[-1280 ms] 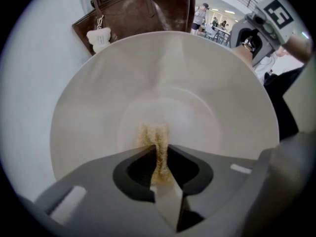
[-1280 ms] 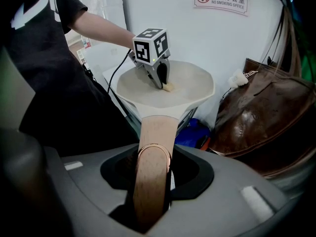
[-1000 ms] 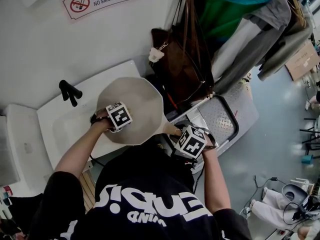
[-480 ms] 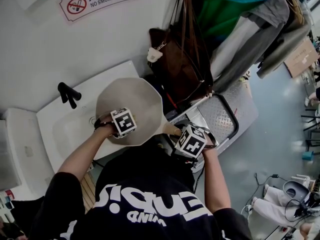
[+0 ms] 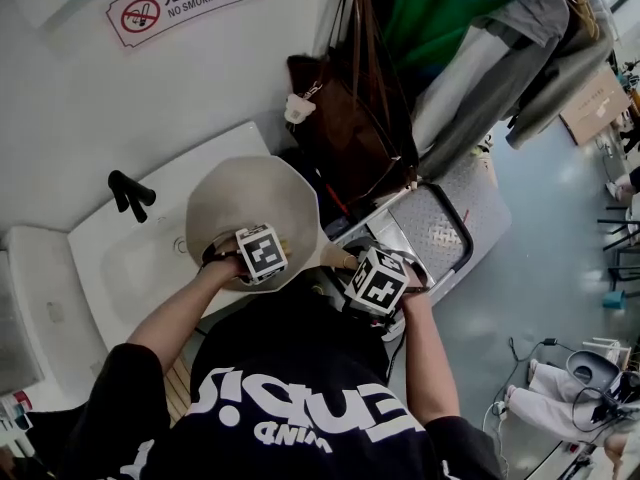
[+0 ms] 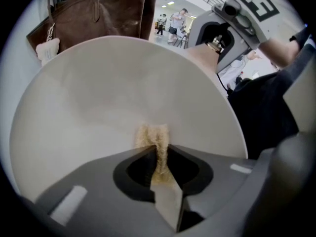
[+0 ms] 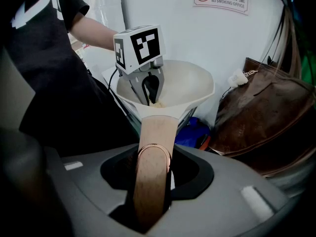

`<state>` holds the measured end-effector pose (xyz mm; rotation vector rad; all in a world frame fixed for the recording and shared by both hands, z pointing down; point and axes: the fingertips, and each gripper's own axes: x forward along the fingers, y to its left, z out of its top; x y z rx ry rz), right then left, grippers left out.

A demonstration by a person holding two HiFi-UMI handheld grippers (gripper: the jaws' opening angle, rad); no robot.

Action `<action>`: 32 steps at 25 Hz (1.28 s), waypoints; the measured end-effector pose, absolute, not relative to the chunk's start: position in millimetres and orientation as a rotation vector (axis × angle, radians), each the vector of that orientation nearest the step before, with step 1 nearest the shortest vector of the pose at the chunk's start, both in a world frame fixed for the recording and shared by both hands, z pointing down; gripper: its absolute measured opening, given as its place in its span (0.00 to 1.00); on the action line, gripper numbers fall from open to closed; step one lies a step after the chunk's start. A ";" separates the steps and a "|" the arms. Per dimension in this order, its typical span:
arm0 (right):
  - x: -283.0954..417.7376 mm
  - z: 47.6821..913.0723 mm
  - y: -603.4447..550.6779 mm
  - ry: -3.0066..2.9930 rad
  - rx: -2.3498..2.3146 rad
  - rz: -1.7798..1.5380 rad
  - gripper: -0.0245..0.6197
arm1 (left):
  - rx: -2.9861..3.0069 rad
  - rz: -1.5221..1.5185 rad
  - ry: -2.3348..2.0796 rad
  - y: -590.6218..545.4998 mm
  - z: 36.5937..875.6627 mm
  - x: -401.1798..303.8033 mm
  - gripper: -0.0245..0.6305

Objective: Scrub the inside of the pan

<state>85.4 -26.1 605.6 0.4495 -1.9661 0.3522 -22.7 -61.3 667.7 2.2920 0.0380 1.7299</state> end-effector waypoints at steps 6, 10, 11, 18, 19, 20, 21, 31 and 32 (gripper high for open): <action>88.0 608.4 -23.6 -1.958 0.458 0.363 0.29 | 2.243 1.695 -0.032 -69.9 671.7 -24.0 0.14; 87.3 608.5 -23.4 -1.957 0.457 0.361 0.29 | 2.211 1.574 -0.056 -71.2 670.7 -18.5 0.14; 87.5 609.1 -23.2 -1.956 0.458 0.362 0.29 | 2.204 1.539 -0.060 -70.9 670.5 -16.7 0.14; 88.7 612.2 -21.2 -1.956 0.461 0.372 0.29 | 2.169 1.367 -0.058 -66.2 665.3 -8.2 0.14; 88.6 612.7 -21.4 -1.958 0.462 0.372 0.29 | 2.171 1.345 -0.045 -64.6 663.2 -6.6 0.14; 88.4 613.0 -21.5 -1.961 0.461 0.373 0.29 | 2.169 1.312 -0.030 -62.5 660.4 -4.7 0.14; 88.4 613.2 -21.6 -1.964 0.461 0.374 0.29 | 2.163 1.274 -0.013 -60.0 657.0 -2.7 0.14; 89.7 612.5 -23.2 -1.996 0.451 0.365 0.29 | 2.149 1.061 0.000 -58.8 636.3 2.4 0.14; 89.9 612.3 -23.3 -2.000 0.450 0.364 0.29 | 2.149 1.051 -0.004 -59.6 635.6 2.9 0.14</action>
